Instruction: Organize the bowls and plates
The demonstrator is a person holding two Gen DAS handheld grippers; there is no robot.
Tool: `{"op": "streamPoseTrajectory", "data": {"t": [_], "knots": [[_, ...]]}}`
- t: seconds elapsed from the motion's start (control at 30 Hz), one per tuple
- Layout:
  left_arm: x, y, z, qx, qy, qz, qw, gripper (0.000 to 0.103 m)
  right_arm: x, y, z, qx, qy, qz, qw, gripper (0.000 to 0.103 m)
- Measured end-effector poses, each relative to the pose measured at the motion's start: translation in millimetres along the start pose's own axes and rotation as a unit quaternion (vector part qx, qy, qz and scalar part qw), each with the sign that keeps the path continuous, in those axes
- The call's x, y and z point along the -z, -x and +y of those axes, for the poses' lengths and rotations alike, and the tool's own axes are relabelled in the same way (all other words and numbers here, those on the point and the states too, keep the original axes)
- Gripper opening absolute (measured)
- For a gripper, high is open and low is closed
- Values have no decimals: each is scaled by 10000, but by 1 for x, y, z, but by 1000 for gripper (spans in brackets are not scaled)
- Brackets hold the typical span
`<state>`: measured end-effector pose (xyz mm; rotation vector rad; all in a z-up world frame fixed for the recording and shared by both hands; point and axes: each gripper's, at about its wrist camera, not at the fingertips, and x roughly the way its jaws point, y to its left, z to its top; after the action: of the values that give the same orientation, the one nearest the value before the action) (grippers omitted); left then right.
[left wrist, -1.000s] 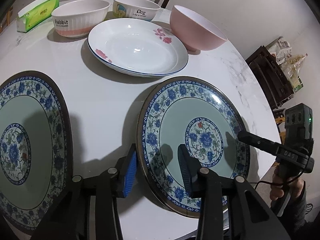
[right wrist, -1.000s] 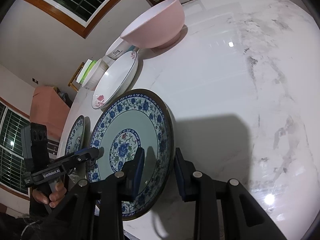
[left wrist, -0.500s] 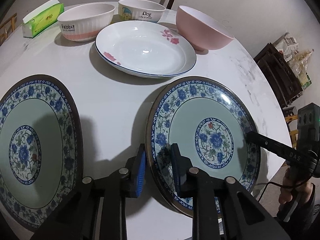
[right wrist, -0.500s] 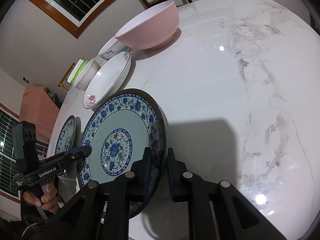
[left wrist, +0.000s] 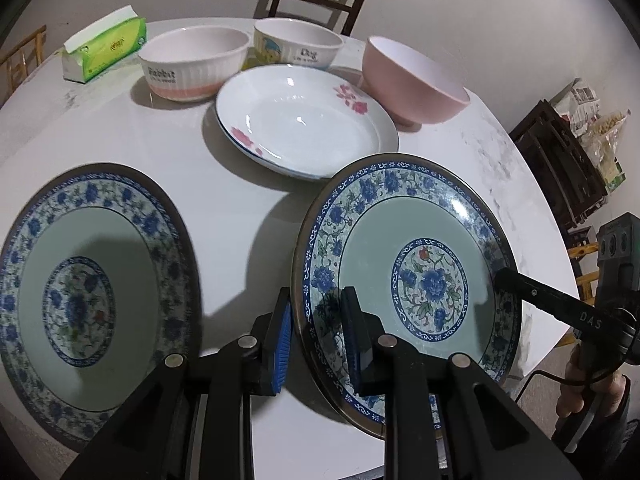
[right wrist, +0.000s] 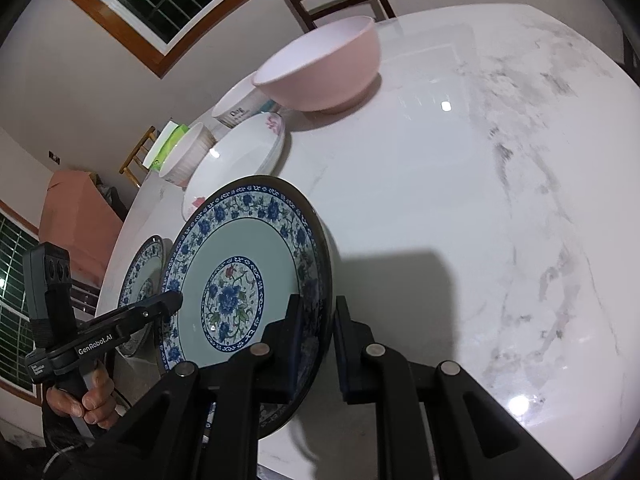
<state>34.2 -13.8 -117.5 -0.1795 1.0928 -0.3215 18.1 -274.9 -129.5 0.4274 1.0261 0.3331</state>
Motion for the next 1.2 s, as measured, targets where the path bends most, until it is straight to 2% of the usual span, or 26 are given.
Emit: {"op": "streamPoseTrajectory", "data": {"t": [0.33, 0.57, 0.87, 1.2], "knots": [[-7, 30, 28, -193, 216, -283, 9992, 20, -6, -11, 38, -209, 238, 49, 9995, 15], [-5, 55, 70, -462, 493, -480, 9966, 20, -9, -36, 82, -421, 508, 215, 9976, 15], [7, 88, 134, -849, 1007, -680, 9889, 20, -12, -79, 149, -700, 863, 590, 9921, 15], [21, 99, 179, -1121, 1390, -628, 9819, 20, -5, -116, 190, -736, 1013, 953, 9875, 15]]}}
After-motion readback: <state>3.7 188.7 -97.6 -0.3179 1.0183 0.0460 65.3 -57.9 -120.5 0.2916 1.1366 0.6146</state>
